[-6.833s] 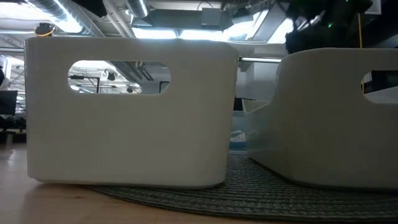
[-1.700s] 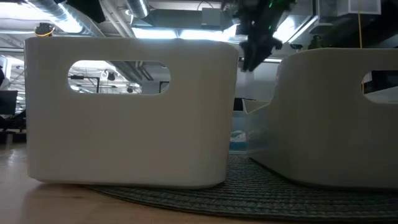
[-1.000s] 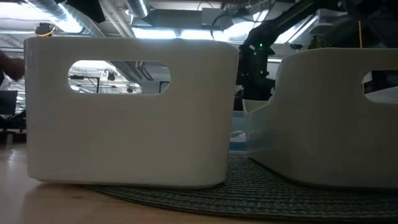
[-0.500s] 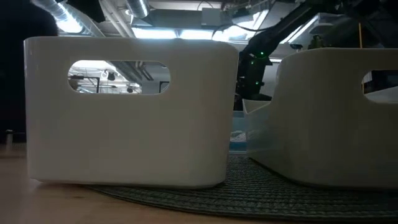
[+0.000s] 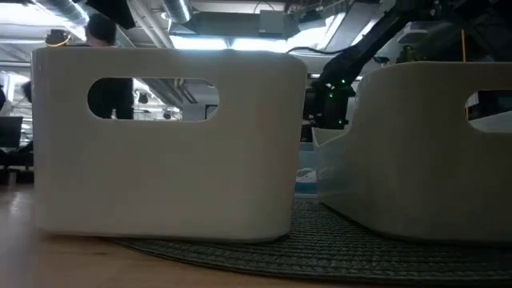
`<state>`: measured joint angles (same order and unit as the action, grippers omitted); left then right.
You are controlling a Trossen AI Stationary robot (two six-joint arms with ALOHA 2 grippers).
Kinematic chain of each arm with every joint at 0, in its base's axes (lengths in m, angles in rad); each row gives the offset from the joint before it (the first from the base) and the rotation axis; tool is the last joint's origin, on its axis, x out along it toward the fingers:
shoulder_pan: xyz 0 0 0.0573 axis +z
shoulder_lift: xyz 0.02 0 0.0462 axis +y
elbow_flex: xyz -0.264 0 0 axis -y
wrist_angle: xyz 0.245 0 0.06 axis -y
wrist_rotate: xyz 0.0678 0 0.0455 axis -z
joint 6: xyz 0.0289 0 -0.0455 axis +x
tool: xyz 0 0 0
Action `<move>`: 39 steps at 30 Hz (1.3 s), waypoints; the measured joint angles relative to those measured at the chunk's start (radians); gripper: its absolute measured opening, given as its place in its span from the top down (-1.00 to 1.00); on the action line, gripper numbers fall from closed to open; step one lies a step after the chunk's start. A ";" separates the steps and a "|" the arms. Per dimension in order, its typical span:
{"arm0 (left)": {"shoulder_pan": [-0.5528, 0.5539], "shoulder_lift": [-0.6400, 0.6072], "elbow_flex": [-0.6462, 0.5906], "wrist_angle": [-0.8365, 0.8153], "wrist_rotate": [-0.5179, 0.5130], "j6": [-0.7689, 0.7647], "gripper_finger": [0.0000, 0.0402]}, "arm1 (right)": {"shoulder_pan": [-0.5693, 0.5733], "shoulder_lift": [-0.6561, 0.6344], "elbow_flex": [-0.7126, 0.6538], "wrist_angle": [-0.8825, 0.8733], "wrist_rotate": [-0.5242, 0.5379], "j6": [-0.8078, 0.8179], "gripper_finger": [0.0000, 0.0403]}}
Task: Pick and place Granola Bars by type
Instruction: Put the red chocolate chip in the grey bin
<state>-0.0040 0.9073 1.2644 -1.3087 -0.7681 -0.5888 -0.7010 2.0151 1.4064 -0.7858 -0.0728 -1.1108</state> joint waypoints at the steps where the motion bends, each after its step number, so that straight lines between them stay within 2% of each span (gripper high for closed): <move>1: 0.000 0.000 0.000 0.000 0.000 0.000 0.63 | 0.000 0.000 -0.013 0.024 0.014 0.000 -0.53; 7: 0.000 0.000 0.000 0.000 0.001 -0.015 0.63 | 0.004 0.000 -0.040 0.113 0.027 -0.003 -0.34; 11: 0.000 0.000 0.000 0.002 0.002 -0.023 0.63 | 0.004 0.000 -0.035 0.161 0.027 -0.009 -0.10; 22: 0.000 0.000 0.000 0.003 0.005 -0.045 0.63 | 0.004 -0.001 -0.034 0.143 -0.002 0.030 0.91; 27: 0.000 0.000 0.000 0.003 0.003 -0.045 0.63 | 0.007 -0.001 -0.034 0.132 0.000 0.058 0.93; 33: 0.000 0.000 0.000 0.003 0.003 -0.045 0.63 | 0.039 -0.017 -0.034 0.072 0.052 0.082 0.96; 39: 0.000 0.000 0.000 0.003 0.002 -0.036 0.63 | 0.090 -0.095 -0.035 0.053 0.052 0.158 0.98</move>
<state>-0.0040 0.9073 1.2644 -1.3056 -0.7663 -0.6250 -0.6105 1.9200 1.3716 -0.7327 -0.0204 -0.9531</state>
